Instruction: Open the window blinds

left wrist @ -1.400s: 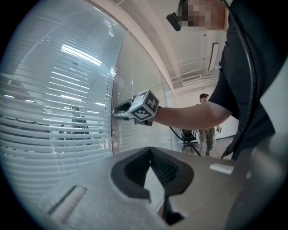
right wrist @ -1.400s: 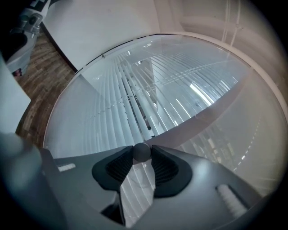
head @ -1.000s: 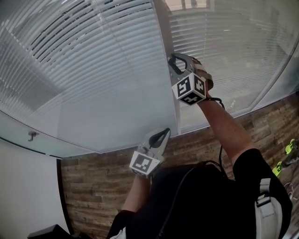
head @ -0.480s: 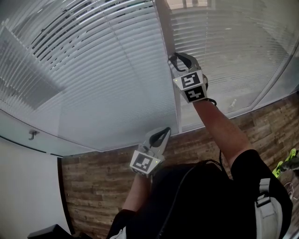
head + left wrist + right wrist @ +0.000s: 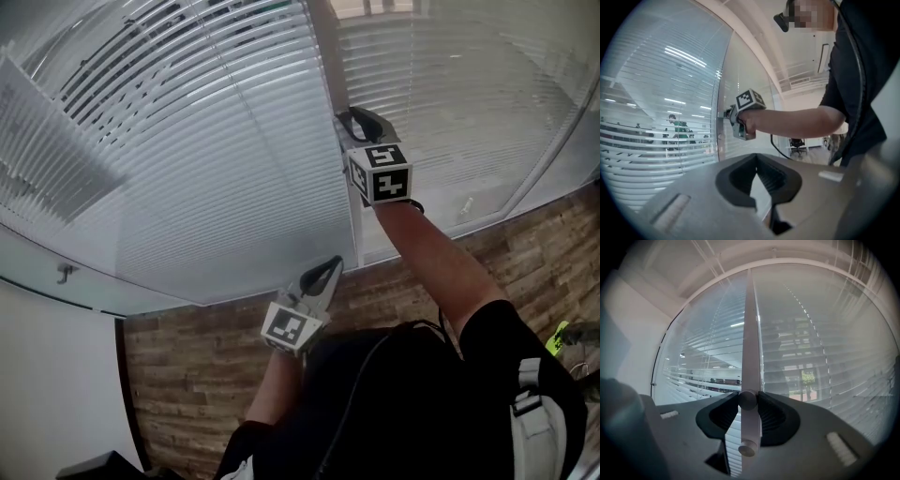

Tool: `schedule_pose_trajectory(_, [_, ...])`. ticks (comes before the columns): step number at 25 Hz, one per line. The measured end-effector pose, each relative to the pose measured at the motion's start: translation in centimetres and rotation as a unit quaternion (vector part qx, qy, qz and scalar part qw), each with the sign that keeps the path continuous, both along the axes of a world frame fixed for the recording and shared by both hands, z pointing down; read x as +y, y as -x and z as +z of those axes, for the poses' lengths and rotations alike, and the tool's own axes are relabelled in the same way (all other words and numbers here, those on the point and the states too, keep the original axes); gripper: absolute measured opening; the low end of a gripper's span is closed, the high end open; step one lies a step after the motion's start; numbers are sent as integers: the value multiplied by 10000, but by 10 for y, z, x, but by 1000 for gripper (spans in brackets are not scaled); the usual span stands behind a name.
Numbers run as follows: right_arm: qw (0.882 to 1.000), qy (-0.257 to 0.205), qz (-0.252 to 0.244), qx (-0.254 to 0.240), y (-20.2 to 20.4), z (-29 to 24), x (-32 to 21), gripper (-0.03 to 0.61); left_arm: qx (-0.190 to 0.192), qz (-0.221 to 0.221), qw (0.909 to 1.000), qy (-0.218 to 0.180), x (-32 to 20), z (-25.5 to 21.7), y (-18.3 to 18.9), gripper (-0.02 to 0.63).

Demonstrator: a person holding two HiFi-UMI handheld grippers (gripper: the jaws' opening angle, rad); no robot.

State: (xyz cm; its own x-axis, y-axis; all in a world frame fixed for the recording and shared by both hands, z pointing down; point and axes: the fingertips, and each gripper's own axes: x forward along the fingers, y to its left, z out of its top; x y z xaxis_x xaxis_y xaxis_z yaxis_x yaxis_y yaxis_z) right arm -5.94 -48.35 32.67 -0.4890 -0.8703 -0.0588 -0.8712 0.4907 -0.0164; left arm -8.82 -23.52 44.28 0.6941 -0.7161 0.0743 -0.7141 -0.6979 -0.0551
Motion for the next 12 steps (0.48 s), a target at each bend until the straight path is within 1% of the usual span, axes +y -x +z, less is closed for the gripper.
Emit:
schedule_pose_trajectory(4, [10000, 7, -14, -44, 0, -1, -1, 133, 2, -10, 9999, -130, -3, 4, 3, 5])
schedule_pose_trajectory(7, [10000, -44, 13, 11, 0, -1, 0, 133, -21, -19, 10000, -54, -1, 3, 4, 4])
schedule_pose_trajectory(12, [10000, -55, -22, 56, 0, -1, 0, 133, -6, 12, 10000, -80, -2, 5, 3, 4])
